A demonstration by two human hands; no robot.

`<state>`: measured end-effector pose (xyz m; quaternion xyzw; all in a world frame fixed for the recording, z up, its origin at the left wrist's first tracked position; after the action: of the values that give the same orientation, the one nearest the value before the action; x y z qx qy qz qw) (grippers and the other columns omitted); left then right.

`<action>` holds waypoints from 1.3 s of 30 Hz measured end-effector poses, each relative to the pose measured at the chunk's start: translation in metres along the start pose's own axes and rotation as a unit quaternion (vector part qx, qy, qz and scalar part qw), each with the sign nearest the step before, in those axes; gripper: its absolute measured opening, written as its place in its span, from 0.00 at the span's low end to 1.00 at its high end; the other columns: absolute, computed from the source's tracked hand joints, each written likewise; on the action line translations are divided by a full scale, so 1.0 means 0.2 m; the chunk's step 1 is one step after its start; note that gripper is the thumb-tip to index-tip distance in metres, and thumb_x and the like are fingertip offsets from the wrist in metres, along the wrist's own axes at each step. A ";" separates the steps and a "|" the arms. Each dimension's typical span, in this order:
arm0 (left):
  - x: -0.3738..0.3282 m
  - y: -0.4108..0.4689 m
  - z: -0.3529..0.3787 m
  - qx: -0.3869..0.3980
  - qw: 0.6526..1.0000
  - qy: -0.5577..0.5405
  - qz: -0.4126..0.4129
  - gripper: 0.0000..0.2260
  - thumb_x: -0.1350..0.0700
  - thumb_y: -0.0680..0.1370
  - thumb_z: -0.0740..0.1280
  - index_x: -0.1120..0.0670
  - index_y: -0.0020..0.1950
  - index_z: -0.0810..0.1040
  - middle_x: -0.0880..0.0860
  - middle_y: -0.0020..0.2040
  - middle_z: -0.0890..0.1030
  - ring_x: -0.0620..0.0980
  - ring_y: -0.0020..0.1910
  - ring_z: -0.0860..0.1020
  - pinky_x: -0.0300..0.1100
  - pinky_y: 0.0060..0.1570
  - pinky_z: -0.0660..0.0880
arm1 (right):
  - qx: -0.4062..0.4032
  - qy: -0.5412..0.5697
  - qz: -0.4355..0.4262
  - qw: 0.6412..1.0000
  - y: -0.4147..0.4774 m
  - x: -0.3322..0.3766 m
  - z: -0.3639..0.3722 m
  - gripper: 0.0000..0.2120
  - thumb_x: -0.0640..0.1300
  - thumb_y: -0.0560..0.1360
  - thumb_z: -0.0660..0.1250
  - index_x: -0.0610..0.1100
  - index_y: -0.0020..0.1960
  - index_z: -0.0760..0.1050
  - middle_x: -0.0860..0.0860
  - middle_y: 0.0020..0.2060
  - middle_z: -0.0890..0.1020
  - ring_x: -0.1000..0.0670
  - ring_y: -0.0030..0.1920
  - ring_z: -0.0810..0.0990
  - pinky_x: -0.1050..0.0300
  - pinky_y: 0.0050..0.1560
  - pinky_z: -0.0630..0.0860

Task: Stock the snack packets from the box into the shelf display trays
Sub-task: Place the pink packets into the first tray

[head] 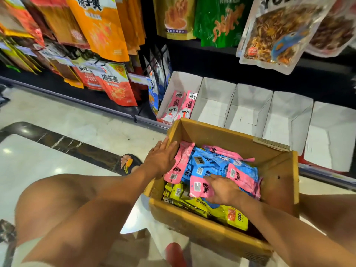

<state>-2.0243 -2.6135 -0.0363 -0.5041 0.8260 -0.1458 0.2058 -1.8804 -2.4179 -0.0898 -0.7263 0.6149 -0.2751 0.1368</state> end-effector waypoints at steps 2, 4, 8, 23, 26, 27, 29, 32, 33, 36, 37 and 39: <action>-0.01 -0.01 -0.07 0.008 1.000 0.002 0.007 0.34 0.45 0.83 0.62 0.41 0.83 0.47 0.51 0.85 0.43 0.57 0.83 0.46 0.56 0.80 0.54 | -0.022 0.047 0.005 0.999 -0.02 -0.01 -0.10 0.39 0.60 0.69 0.71 0.50 0.76 0.63 0.51 0.64 0.75 0.47 0.63 0.77 0.56 0.58 0.74; -0.02 -0.02 -0.16 0.013 1.000 0.006 0.017 0.34 0.47 0.82 0.64 0.42 0.83 0.49 0.51 0.85 0.46 0.57 0.83 0.48 0.56 0.79 0.56 | -0.057 0.104 0.006 0.993 -0.04 -0.02 -0.22 0.38 0.62 0.66 0.71 0.55 0.74 0.66 0.52 0.62 0.76 0.48 0.62 0.78 0.55 0.57 0.76; -0.15 -0.09 -0.40 0.013 0.997 -0.008 0.070 0.31 0.49 0.82 0.65 0.49 0.82 0.58 0.53 0.83 0.56 0.57 0.81 0.56 0.53 0.77 0.62 | -0.135 0.206 -0.024 0.969 -0.09 0.00 -0.51 0.34 0.62 0.64 0.73 0.58 0.69 0.71 0.55 0.56 0.79 0.51 0.58 0.78 0.53 0.59 0.75; -0.69 -0.15 -0.38 -0.021 0.884 -0.446 0.141 0.06 0.53 0.75 0.77 0.53 0.46 0.82 0.47 0.38 0.83 0.44 0.39 0.80 0.46 0.41 0.77 | -0.307 0.487 0.123 0.808 -0.36 -0.05 -1.02 0.26 0.57 0.64 0.81 0.49 0.56 0.76 0.54 0.44 0.84 0.54 0.42 0.84 0.52 0.43 0.84; -0.68 -0.11 -0.38 -0.052 0.894 -0.426 0.127 0.02 0.59 0.76 0.73 0.55 0.48 0.83 0.54 0.42 0.86 0.45 0.38 0.81 0.48 0.42 0.78 | -0.277 0.544 0.105 0.785 -0.34 -0.04 -1.01 0.21 0.54 0.71 0.77 0.46 0.58 0.76 0.52 0.46 0.84 0.53 0.42 0.85 0.51 0.38 0.85; -0.67 -0.10 -0.38 -0.055 0.897 -0.421 0.120 0.04 0.60 0.77 0.73 0.52 0.48 0.83 0.53 0.44 0.86 0.46 0.41 0.82 0.48 0.45 0.79 | -0.270 0.559 0.103 0.777 -0.33 -0.06 -0.99 0.19 0.55 0.74 0.74 0.46 0.58 0.77 0.52 0.47 0.84 0.52 0.44 0.86 0.46 0.40 0.85; -0.63 -0.06 -0.37 -0.052 0.901 -0.420 0.097 0.07 0.60 0.78 0.73 0.47 0.49 0.82 0.51 0.49 0.87 0.49 0.48 0.84 0.50 0.53 0.81 | -0.272 0.549 0.124 0.781 -0.31 -0.14 -0.94 0.16 0.58 0.79 0.66 0.48 0.58 0.78 0.51 0.50 0.84 0.51 0.48 0.85 0.42 0.46 0.84; -0.54 0.00 -0.34 -0.052 0.906 -0.416 0.060 0.06 0.59 0.79 0.72 0.49 0.53 0.83 0.52 0.52 0.86 0.53 0.52 0.84 0.54 0.58 0.80 | -0.246 0.431 0.194 0.846 -0.24 -0.34 -0.74 0.16 0.56 0.81 0.64 0.49 0.63 0.77 0.51 0.57 0.83 0.49 0.52 0.82 0.50 0.58 0.80; -0.51 0.01 -0.33 -0.049 0.906 -0.416 0.052 0.05 0.59 0.80 0.72 0.51 0.54 0.84 0.52 0.53 0.86 0.53 0.53 0.84 0.55 0.58 0.80 | -0.209 0.389 0.217 0.871 -0.21 -0.39 -0.64 0.18 0.55 0.80 0.65 0.48 0.66 0.76 0.50 0.57 0.83 0.49 0.52 0.81 0.52 0.58 0.78; -0.45 0.03 -0.31 -0.046 0.911 -0.408 0.042 0.05 0.58 0.80 0.71 0.50 0.54 0.83 0.52 0.52 0.86 0.54 0.52 0.84 0.57 0.57 0.80 | -0.110 0.305 0.264 0.908 -0.14 -0.53 -0.36 0.23 0.50 0.77 0.68 0.44 0.71 0.73 0.45 0.59 0.82 0.44 0.58 0.81 0.52 0.59 0.77; -0.44 0.02 -0.31 -0.046 0.911 -0.409 0.041 0.04 0.58 0.80 0.71 0.49 0.53 0.82 0.52 0.52 0.86 0.54 0.52 0.85 0.57 0.57 0.80 | -0.086 0.274 0.265 0.921 -0.12 -0.56 -0.28 0.26 0.49 0.76 0.69 0.42 0.72 0.71 0.43 0.62 0.80 0.42 0.62 0.79 0.52 0.60 0.76; -0.43 0.02 -0.30 -0.044 0.907 -0.416 0.043 0.05 0.59 0.81 0.70 0.49 0.53 0.81 0.52 0.52 0.86 0.53 0.53 0.84 0.53 0.58 0.80 | -0.064 0.202 0.251 0.944 -0.05 -0.62 -0.14 0.31 0.52 0.72 0.70 0.43 0.72 0.68 0.41 0.65 0.77 0.39 0.65 0.76 0.49 0.62 0.74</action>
<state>-2.0219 -2.5329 0.0318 -0.4918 0.6915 0.1223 0.5148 -1.8992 -2.2914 -0.0896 -0.4844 0.8085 -0.3331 0.0273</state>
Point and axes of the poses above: each hand's wrist, its own y-axis towards the middle knuckle, its own z-axis out of the palm, x = y × z, the point moved 7 cm from there along y, towards the middle knuckle
